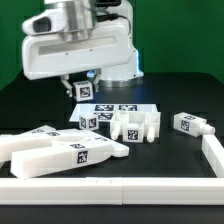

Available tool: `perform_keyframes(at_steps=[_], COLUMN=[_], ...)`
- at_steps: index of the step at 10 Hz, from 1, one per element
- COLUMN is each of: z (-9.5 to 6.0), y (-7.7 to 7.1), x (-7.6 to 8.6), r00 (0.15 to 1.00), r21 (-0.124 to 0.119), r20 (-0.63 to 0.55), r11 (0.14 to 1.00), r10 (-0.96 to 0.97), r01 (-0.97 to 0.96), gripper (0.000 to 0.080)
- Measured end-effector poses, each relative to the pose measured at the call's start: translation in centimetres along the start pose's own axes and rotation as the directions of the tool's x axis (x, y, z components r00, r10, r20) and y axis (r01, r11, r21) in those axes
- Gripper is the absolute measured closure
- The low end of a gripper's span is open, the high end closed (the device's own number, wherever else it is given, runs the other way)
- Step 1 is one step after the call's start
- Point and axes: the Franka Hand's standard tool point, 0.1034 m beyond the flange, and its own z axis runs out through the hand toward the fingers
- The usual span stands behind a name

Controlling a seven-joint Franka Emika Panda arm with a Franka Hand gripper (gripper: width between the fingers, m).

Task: Assemble chair

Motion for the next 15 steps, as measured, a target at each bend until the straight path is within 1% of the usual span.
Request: perform_keyframes(at_steps=[3, 4, 5, 6, 7, 8, 9, 10, 11, 13, 14, 15], z=[0.3, 1.3, 2.8, 4.1, 5.3, 5.8, 6.4, 6.6, 6.7, 6.7, 6.6, 5.7], y=[0.1, 1.6, 3.2, 4.8, 5.0, 5.1, 5.3, 5.8, 5.8, 5.8, 5.9, 5.5], x=[-0.4, -2.3, -5.1, -6.7, -7.7, -8.1, -8.6, -9.0, -9.0, -9.0, -8.9, -8.2], r00=[1.000, 0.998, 0.998, 0.997, 0.998, 0.998, 0.998, 0.998, 0.998, 0.998, 0.998, 0.999], r21=[0.001, -0.018, -0.021, -0.036, -0.020, -0.016, -0.022, -0.020, -0.029, -0.029, -0.030, -0.019], r20=[0.004, -0.013, 0.003, 0.010, 0.028, 0.035, 0.041, 0.044, 0.042, 0.042, 0.040, 0.040], r11=[1.000, 0.998, 0.998, 0.996, 0.998, 0.998, 0.998, 0.999, 0.999, 0.999, 0.999, 1.000], r10=[-0.001, -0.062, -0.064, -0.076, -0.058, -0.054, -0.050, -0.041, -0.042, -0.042, -0.040, -0.018], r01=[0.001, 0.062, 0.064, 0.077, 0.059, 0.055, 0.051, 0.042, 0.043, 0.043, 0.041, 0.019], gripper=[0.0524, 0.0524, 0.0524, 0.0524, 0.0524, 0.0524, 0.0524, 0.0524, 0.0524, 0.0524, 0.0276, 0.0276])
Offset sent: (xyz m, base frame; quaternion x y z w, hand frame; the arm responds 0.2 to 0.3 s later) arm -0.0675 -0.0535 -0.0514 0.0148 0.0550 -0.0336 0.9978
